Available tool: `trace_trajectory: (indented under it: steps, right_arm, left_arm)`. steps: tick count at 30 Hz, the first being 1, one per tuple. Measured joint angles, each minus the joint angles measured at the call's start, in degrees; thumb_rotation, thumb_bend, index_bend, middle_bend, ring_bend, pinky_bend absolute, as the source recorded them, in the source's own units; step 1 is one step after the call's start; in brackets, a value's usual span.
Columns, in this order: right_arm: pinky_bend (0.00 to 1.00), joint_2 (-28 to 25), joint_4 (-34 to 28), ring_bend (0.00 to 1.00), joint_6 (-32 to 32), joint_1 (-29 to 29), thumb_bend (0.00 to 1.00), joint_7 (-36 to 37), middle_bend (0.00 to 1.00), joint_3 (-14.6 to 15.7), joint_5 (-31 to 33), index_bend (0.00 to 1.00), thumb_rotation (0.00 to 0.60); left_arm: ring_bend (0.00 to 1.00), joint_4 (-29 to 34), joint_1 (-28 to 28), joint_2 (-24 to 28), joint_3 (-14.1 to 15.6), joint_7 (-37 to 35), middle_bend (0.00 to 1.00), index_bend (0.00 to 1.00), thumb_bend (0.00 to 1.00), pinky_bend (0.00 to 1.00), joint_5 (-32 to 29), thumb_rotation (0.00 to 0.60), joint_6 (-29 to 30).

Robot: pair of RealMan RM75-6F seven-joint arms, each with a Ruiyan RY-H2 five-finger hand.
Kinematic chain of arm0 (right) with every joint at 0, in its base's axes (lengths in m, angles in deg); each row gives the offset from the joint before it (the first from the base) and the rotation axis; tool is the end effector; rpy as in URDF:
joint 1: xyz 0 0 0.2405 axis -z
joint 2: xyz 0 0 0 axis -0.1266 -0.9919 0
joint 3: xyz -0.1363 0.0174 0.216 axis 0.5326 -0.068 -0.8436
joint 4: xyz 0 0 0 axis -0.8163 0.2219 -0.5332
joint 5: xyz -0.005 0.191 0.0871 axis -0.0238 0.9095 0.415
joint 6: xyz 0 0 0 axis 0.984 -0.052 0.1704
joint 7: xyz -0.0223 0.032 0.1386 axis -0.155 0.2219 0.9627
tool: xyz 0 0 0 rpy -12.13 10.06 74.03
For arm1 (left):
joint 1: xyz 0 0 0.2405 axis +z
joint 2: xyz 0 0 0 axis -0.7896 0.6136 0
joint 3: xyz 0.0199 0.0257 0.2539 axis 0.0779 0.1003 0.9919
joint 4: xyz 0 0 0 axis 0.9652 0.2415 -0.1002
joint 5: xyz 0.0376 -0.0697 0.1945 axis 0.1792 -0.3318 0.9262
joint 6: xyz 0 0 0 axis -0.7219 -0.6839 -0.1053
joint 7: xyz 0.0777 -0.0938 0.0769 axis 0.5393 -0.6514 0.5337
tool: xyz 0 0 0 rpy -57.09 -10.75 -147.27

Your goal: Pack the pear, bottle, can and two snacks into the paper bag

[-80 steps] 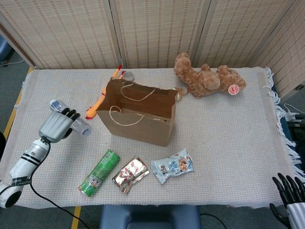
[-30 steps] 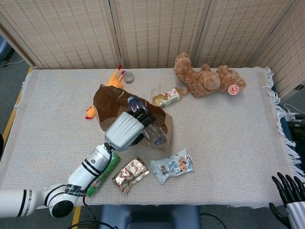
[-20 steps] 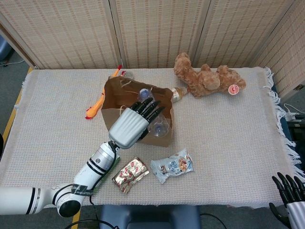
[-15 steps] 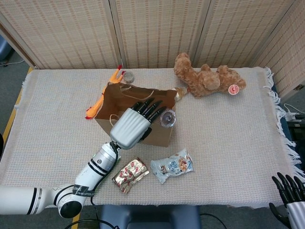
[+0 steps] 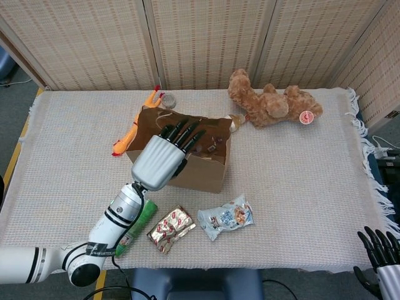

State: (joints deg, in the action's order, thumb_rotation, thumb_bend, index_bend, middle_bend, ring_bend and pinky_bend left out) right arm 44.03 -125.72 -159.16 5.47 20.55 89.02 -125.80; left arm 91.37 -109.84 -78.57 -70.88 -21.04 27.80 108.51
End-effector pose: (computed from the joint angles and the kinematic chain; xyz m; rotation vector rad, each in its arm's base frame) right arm -0.3654 -0.0394 0.1460 1.4609 -0.7575 0.8707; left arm 0.0272 0.3213 0.1103 -1.8011 -0.2951 -1.2095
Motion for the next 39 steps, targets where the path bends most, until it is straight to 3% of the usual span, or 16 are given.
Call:
trace_trajectory:
  steps: [3,8,14,18,30,35,39]
  right_arm:
    - [0.00,0.07,0.15,0.00,-0.13,0.09,0.23,0.06,0.00,0.02,0.00,0.00,0.600]
    - [0.00,0.20,0.29,0.00,-0.27,0.17,0.23,-0.50,0.00,0.01,-0.09,0.00,0.600]
    - [0.00,0.16,0.00,0.00,-0.27,0.11,0.23,-1.19,0.00,0.02,-0.29,0.00,0.600]
    - [0.00,0.15,0.02,0.00,-0.25,0.03,0.23,-1.29,0.00,0.01,-0.38,0.00,0.600]
    - [0.00,0.07,-0.34,0.00,-0.14,-0.03,0.23,-1.96,0.00,-0.01,-0.42,0.00,0.600]
    - [0.00,0.11,-0.45,0.00,-0.18,0.02,0.23,-2.44,0.00,-0.02,-0.43,0.00,0.600]
    - [0.00,0.08,-0.59,0.00,-0.13,0.02,0.23,-2.62,0.00,-0.03,-0.43,0.00,0.600]
  left_arm:
    - [0.09,0.51,2.55,3.11,0.86,-1.57,0.10,0.20,0.50,0.30,1.04,0.600,1.26]
    - [0.13,-0.15,7.28,8.50,2.22,-7.24,0.17,0.25,0.50,0.33,3.40,0.600,3.10]
    - [0.15,-1.76,14.05,13.05,4.12,-18.84,0.19,0.26,0.51,0.34,5.84,0.600,4.71]
    - [0.15,-4.54,19.01,15.11,7.14,-25.80,0.19,0.26,0.50,0.34,11.31,0.600,6.07]
    - [0.13,-21.71,33.30,12.54,18.61,-46.78,0.17,0.26,0.46,0.31,31.23,0.600,15.18]
    - [0.08,-22.59,39.01,10.53,23.39,-50.30,0.14,0.22,0.43,0.26,34.92,0.600,18.33]
    - [0.02,-18.82,40.87,10.17,24.97,-48.82,0.07,0.15,0.41,0.17,34.33,0.600,17.17]
